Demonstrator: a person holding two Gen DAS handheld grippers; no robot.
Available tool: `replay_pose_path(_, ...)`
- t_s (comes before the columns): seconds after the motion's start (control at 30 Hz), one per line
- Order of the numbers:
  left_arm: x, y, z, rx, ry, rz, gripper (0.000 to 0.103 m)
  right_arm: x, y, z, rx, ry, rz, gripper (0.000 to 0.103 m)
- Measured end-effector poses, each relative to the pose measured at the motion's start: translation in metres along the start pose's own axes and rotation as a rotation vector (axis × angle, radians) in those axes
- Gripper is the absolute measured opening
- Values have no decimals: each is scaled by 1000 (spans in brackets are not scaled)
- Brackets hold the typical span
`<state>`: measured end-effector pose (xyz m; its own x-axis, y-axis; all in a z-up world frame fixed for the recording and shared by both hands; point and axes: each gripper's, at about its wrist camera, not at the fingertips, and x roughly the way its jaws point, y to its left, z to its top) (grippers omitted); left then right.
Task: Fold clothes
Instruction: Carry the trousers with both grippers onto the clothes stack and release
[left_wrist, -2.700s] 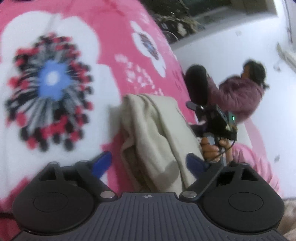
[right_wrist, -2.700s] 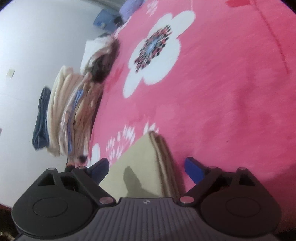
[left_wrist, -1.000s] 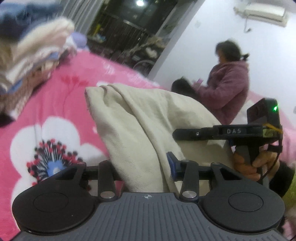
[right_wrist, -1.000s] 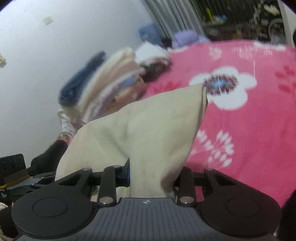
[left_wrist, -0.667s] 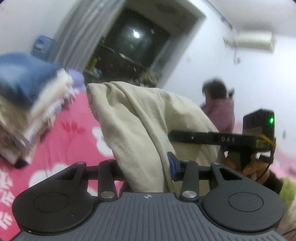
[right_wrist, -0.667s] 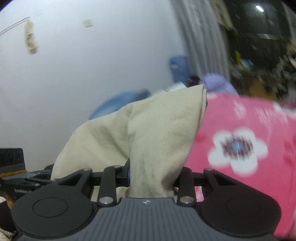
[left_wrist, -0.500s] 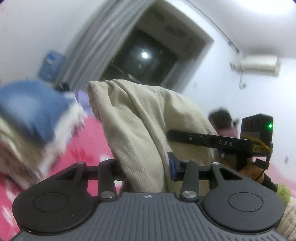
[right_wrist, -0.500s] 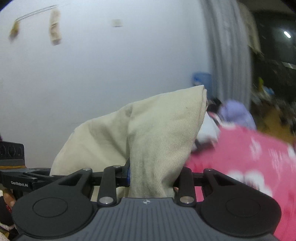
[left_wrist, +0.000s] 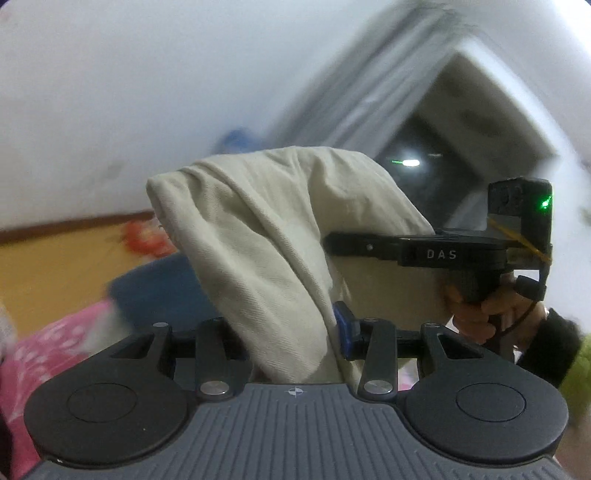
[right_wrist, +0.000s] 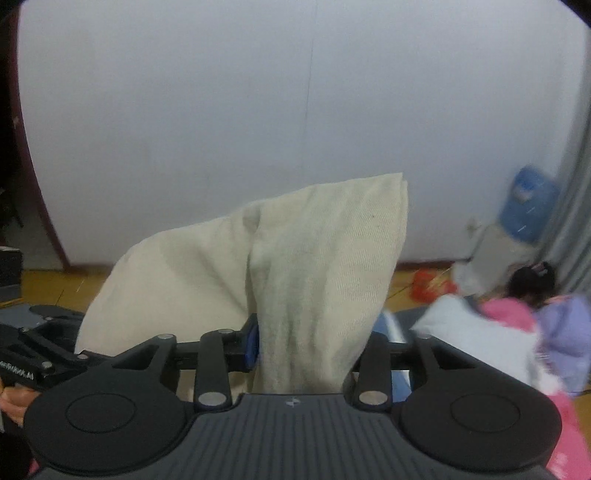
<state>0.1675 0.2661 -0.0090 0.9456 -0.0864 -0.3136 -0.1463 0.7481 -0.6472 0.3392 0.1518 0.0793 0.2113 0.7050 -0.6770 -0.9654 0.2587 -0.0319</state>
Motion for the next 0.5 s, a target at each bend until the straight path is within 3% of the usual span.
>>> replay_pose_path(0.07, 10, 19, -6, -63, 19, 11, 42, 58, -17, -12, 39, 25, -31, 79)
replay_pose_path(0.1, 10, 23, -7, -80, 18, 3, 43, 76, -25, -19, 72, 5, -22, 84)
replay_pose_path(0.27, -3, 15, -9, -9, 15, -2, 49, 66, -62, -18, 243, -118, 75, 86)
replay_pose_path(0.37, -33, 17, -18, 12, -4, 9, 55, 35, -85, -15, 323, -234, -54, 86)
replay_pose_path(0.5, -71, 11, -12, 101, -115, 9, 55, -28, -90, -29, 413, -465, -270, 86)
